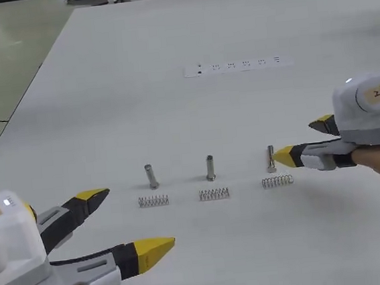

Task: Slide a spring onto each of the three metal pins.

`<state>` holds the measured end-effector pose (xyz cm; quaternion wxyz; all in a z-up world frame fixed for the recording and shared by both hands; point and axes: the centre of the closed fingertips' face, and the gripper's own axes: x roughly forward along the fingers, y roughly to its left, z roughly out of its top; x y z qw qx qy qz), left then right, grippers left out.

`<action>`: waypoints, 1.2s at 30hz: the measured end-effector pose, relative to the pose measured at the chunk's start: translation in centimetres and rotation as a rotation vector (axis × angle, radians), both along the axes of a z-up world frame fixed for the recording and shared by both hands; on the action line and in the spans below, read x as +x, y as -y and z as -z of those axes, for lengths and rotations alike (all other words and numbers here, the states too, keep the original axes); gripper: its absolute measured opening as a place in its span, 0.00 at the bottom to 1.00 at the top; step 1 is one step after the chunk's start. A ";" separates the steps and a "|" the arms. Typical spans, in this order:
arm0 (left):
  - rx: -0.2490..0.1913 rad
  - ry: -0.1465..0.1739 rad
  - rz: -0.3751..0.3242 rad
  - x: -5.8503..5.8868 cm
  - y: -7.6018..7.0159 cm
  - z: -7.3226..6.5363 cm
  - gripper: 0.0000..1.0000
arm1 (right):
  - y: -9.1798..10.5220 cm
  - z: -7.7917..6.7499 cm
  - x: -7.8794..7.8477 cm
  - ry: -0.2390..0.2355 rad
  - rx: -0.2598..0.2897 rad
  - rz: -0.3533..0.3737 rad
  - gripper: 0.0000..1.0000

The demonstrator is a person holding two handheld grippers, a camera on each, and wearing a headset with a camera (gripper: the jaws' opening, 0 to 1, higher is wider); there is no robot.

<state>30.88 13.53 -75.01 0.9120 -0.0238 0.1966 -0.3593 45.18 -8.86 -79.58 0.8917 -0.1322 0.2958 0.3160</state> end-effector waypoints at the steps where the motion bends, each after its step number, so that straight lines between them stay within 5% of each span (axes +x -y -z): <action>1: 0.000 0.000 0.000 0.0 0.0 0.0 0.83 | -0.1 0.1 0.2 -0.004 -0.002 0.002 0.60; 36: 0.006 -0.006 0.003 0.1 -0.2 0.2 0.82 | -1.5 3.5 2.1 -0.167 -0.058 0.059 0.39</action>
